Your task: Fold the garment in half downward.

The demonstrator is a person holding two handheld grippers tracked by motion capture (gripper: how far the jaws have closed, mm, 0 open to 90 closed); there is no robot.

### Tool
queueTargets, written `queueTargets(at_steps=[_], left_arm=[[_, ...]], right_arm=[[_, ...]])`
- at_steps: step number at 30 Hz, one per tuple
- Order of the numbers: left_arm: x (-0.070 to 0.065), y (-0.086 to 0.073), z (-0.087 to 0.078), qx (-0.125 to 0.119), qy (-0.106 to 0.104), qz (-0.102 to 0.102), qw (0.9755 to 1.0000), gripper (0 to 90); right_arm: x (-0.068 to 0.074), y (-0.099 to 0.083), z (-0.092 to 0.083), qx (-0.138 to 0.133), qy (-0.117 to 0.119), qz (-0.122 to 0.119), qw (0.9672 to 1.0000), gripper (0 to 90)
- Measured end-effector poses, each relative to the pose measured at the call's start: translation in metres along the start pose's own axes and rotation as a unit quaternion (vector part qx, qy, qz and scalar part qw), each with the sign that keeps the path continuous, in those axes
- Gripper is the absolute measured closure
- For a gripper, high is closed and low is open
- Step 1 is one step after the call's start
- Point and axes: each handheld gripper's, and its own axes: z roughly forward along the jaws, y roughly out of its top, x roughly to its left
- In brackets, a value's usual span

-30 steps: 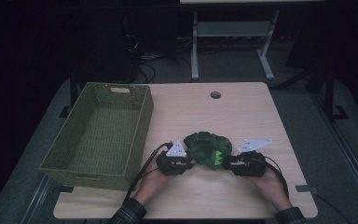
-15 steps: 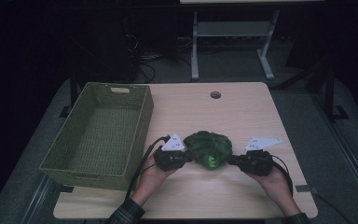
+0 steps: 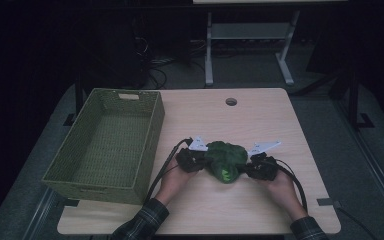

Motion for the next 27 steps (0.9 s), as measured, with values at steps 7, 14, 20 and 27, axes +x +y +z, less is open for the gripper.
queueTargets(at_steps=[7, 14, 20, 27], left_arm=[[0.005, -0.003, 0.005, 0.017, 0.009, 0.009, 0.9998, 89.8], [0.007, 0.004, -0.016, -0.013, -0.002, -0.009, 0.9999, 89.7], [-0.005, 0.006, -0.043, -0.040, -0.020, -0.006, 0.9990, 89.7], [-0.029, -0.003, -0.041, -0.026, -0.049, 0.004, 0.9984, 89.7]], right_arm=[[0.006, -0.004, 0.010, 0.008, 0.008, -0.007, 0.9999, 89.9], [0.003, 0.000, -0.012, -0.022, 0.003, -0.005, 0.9997, 89.8], [-0.011, 0.012, -0.039, -0.062, -0.013, 0.002, 0.9980, 89.8], [-0.034, 0.035, -0.031, -0.076, -0.025, 0.017, 0.9966, 89.8]])
